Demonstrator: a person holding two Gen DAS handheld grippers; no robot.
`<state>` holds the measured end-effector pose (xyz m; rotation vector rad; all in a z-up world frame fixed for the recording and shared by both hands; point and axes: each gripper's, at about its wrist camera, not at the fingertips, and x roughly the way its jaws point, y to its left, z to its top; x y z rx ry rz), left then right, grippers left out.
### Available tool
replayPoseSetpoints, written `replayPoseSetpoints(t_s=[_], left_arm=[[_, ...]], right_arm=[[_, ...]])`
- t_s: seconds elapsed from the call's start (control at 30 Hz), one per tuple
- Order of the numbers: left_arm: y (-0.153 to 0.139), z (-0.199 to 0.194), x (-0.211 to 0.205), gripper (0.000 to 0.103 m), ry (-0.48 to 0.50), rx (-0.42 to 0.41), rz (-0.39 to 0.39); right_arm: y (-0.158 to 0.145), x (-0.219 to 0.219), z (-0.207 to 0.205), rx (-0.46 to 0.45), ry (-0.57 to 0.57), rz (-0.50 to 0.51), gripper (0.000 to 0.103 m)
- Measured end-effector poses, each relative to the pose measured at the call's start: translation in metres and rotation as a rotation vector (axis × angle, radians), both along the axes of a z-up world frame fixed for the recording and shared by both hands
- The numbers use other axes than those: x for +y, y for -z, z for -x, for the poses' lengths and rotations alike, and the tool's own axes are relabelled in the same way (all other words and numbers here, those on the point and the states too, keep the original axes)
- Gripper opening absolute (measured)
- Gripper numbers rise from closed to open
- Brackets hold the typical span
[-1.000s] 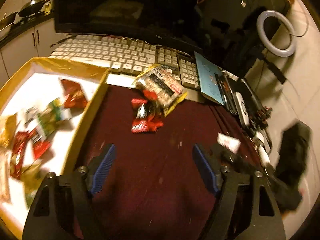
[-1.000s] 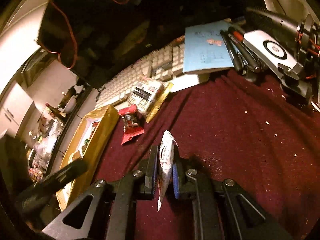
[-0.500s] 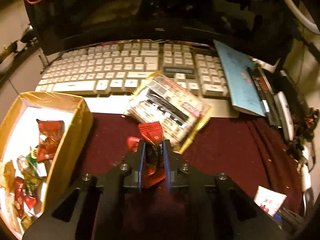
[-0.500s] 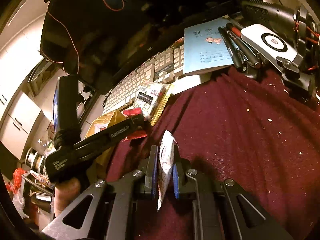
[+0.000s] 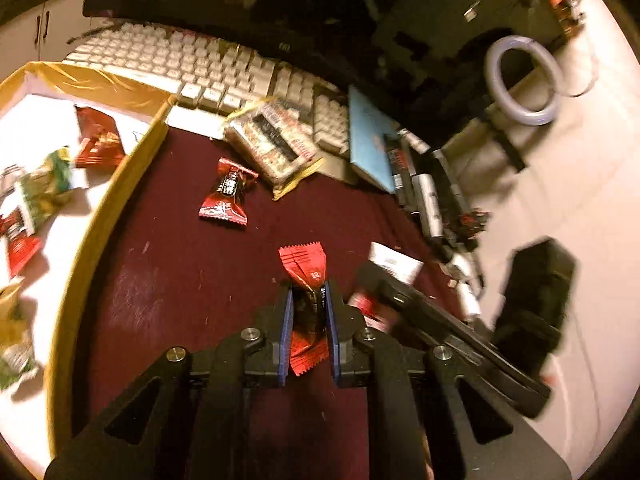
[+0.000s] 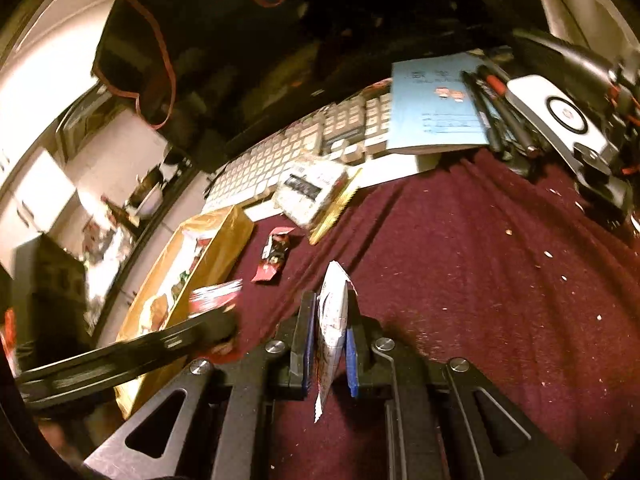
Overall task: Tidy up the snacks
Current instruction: 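Carry both held packets over the tray and open both tools to release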
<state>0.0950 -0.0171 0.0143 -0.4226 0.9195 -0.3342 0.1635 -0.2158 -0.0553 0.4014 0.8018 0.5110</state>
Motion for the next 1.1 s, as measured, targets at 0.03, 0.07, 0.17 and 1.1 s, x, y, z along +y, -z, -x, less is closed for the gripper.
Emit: replayPoseSetpoints(t_s=[0.03,0.07,0.17,1.1], left_arm=[[-0.005,0.006,0.005,0.012,-0.003,-0.021,-0.013],[-0.012,0.016,0.011,0.012,-0.011,-0.049,-0.035],[-0.028,0.042,0.043,0.012,-0.079,-0.104,-0.073],[0.003,-0.073,0.259,0.012,-0.409,0.087,-0.189]], right_arm=[[-0.001,0.003,0.001,-0.008,-0.013,0.011,0.012],[-0.002,0.007,0.003,-0.017,-0.021,0.029,0.012],[-0.008,0.014,0.011,-0.05,-0.032,0.064,0.012],[-0.047,0.301,-0.093,0.056,-0.421,0.281,0.012]])
